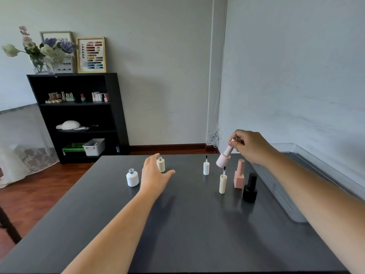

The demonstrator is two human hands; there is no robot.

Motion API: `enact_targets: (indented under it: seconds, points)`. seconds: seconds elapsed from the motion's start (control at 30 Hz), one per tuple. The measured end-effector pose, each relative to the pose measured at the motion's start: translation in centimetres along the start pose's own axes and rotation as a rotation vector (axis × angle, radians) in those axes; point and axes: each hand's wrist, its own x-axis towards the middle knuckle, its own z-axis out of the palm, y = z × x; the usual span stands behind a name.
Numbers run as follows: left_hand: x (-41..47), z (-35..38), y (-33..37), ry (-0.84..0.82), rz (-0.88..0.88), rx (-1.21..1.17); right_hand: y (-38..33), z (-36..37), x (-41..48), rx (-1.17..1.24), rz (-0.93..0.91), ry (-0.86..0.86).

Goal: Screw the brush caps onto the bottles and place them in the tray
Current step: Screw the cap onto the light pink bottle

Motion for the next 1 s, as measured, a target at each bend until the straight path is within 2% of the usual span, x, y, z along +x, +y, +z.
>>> enact_targets:
  seconds: [0.13, 0.33, 0.63, 0.87, 1.0]
  points:
    - [1.9, 1.0, -0.4, -0.033, -0.139, -0.009, 1.1, 0.0, 2.0, -0.067, 0.029, -0.087]
    - [3.4, 2.4, -1.6, -0.017, -0.236, -0.061, 2.3, 1.1, 3.6, -0.108, 0.047, -0.175]
    - [4.1, 2.8, -1.8, 0.119, -0.246, -0.108, 3.6, 2.4, 3.8, -0.07, 0.076, -0.207]
    - [2.4, 2.4, -0.8, 0.072, -0.14, -0.123, 2.6, 2.0, 3.7, -0.085, 0.086, -0.208]
    - [0.8, 1.6, 0.5, 0.046, -0.086, -0.138, 1.7, 1.1, 2.4, -0.039, 0.087, -0.115]
